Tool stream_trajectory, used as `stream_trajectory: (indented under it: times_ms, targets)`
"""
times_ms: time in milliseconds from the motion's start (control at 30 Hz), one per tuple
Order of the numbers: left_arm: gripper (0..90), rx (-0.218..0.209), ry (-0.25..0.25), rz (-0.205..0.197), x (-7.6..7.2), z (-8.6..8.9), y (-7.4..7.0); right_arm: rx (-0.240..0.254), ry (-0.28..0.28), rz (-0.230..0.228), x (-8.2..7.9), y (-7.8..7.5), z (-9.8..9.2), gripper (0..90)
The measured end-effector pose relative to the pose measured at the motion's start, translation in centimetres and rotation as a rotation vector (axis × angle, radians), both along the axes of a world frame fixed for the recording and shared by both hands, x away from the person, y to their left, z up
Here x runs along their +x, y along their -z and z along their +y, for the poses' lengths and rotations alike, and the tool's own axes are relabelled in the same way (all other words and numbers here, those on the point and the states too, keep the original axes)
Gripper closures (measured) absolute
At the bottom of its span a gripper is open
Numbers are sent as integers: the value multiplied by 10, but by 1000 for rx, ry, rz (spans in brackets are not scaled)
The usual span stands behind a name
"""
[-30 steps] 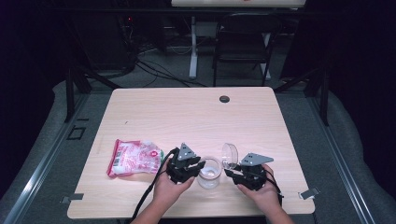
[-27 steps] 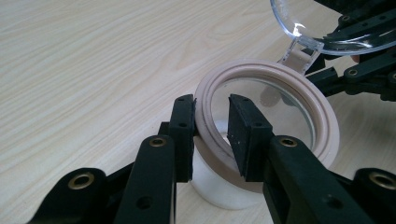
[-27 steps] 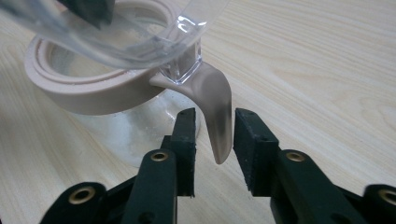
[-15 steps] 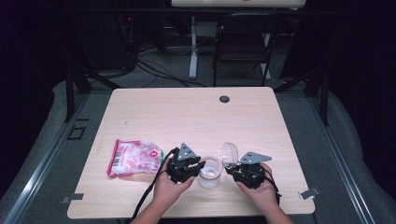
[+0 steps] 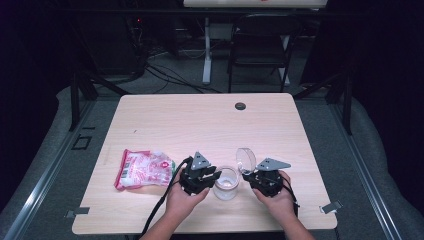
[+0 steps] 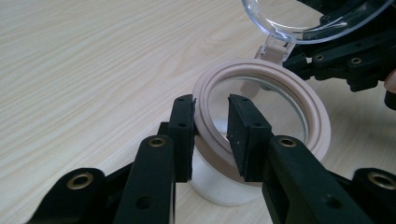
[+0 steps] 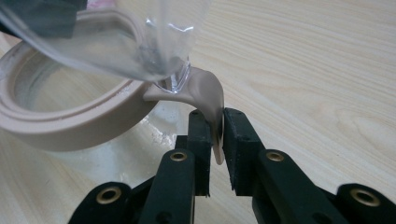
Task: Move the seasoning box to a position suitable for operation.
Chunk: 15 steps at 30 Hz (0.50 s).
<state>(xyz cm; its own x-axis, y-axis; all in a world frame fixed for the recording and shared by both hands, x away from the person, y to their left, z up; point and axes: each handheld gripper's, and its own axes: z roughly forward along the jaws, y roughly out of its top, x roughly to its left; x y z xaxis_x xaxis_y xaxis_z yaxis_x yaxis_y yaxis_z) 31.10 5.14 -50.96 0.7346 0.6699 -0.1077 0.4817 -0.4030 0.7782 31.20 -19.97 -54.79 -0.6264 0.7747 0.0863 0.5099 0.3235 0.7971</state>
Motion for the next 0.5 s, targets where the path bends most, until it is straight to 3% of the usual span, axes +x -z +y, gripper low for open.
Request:
stream_trajectory:
  times_ms: [133,200,267,500]
  targets:
    - [709,-4,0,-4,0,-1,0,-3,9,-7,3,0,0,827]
    - [688,-16,-24,-21,0,-2,0,6,15,-6,5,0,-1,828]
    - [665,-38,-13,-20,0,0,-2,9,13,-5,7,0,-2,829]
    - [615,-43,-23,-57,-3,13,-12,6,-8,-13,15,1,-3,837]
